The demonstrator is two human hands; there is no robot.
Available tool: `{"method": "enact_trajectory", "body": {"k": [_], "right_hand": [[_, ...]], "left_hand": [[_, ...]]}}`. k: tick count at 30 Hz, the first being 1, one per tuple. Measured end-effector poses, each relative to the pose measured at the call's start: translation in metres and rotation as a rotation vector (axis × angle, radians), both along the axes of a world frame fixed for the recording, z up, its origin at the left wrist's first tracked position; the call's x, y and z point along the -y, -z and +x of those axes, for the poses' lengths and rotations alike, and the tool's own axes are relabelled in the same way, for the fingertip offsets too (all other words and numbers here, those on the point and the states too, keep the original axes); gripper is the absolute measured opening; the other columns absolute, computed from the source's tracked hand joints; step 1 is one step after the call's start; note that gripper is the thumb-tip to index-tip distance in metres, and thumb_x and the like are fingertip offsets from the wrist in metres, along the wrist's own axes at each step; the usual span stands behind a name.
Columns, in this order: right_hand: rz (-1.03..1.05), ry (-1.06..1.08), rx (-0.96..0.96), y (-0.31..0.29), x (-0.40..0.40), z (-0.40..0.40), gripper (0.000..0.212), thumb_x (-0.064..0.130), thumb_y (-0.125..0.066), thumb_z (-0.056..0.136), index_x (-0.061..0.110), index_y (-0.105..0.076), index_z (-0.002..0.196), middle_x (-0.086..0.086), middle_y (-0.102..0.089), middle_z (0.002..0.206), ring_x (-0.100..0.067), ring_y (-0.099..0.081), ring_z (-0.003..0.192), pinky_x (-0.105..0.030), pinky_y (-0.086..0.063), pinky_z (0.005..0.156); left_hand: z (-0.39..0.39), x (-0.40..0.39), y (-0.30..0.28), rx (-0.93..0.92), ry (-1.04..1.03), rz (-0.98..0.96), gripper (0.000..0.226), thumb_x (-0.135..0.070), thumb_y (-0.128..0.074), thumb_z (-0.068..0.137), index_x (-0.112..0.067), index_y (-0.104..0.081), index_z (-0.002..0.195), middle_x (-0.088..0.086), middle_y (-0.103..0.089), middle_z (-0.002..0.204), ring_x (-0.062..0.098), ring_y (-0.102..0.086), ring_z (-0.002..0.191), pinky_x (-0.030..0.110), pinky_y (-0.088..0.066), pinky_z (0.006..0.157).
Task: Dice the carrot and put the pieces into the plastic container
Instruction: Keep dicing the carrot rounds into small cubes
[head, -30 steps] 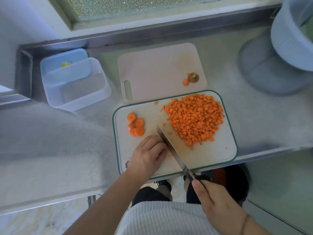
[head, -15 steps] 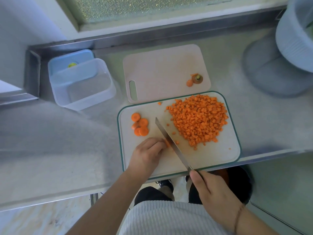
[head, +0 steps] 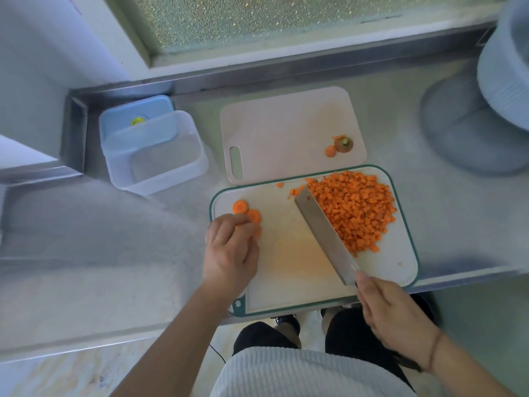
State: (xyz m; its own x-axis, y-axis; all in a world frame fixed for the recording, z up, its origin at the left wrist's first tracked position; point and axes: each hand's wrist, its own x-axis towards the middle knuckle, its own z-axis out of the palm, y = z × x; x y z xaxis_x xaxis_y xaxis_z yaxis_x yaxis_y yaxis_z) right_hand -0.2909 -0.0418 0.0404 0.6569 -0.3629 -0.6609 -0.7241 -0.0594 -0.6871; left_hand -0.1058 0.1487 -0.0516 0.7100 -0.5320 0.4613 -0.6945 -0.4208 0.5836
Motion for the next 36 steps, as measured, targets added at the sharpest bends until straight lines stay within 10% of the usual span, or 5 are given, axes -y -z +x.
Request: {"method": "enact_trajectory", "body": {"k": [8,14,22,27,36], "right_hand": [[-0.284,-0.223,0.112,0.005,-0.002,0.0,0.056,0.063,-0.027,0.088,0.019,-0.051,0.064,0.002,-0.057,0.054,-0.01,-0.054,0.055,-0.026,-0.042,0.054],[-0.723,-0.431,0.028,0.015,-0.005,-0.013,0.076,0.086,0.013,0.069,0.031,-0.04,0.076,0.004,-0.057,0.061,-0.014,-0.054,0.057,-0.021,-0.031,0.045],[-0.853,-0.5,0.013,0.015,-0.005,-0.016,0.072,0.079,0.006,0.077,0.031,-0.047,0.083,0.009,-0.051,0.06,-0.011,-0.057,0.059,-0.02,-0.026,0.041],[-0.717,-0.359,0.033,0.007,0.002,-0.021,0.076,0.086,0.0,0.073,0.028,-0.049,0.076,0.006,-0.052,0.055,-0.01,-0.051,0.053,-0.021,-0.035,0.045],[-0.054,-0.092,0.063,0.005,-0.009,-0.017,0.063,0.08,-0.034,0.078,0.02,-0.044,0.062,0.004,-0.037,0.051,-0.008,-0.033,0.049,-0.028,-0.029,0.051]], "left_hand": [[0.031,0.019,-0.019,-0.118,-0.056,0.363,0.032,-0.03,-0.063,0.083,-0.011,-0.074,0.106,0.005,-0.069,0.113,0.035,-0.057,0.107,0.047,-0.049,0.089],[0.05,0.029,-0.032,-0.293,-0.156,0.451,0.019,-0.013,-0.065,0.083,-0.002,-0.072,0.098,0.014,-0.063,0.104,0.038,-0.058,0.091,0.043,-0.053,0.074],[0.066,0.044,-0.043,-0.474,-0.213,0.522,0.027,-0.006,-0.065,0.081,-0.011,-0.067,0.108,0.008,-0.062,0.101,0.031,-0.061,0.09,0.035,-0.051,0.074],[0.061,0.047,-0.05,-0.501,-0.273,0.298,0.028,-0.007,-0.069,0.075,-0.011,-0.067,0.103,0.003,-0.065,0.091,0.022,-0.061,0.08,0.027,-0.047,0.072],[-0.032,0.043,-0.013,-0.177,0.241,0.322,0.017,-0.012,-0.07,0.074,-0.005,-0.066,0.089,0.008,-0.062,0.088,0.027,-0.057,0.08,0.038,-0.05,0.074]]}}
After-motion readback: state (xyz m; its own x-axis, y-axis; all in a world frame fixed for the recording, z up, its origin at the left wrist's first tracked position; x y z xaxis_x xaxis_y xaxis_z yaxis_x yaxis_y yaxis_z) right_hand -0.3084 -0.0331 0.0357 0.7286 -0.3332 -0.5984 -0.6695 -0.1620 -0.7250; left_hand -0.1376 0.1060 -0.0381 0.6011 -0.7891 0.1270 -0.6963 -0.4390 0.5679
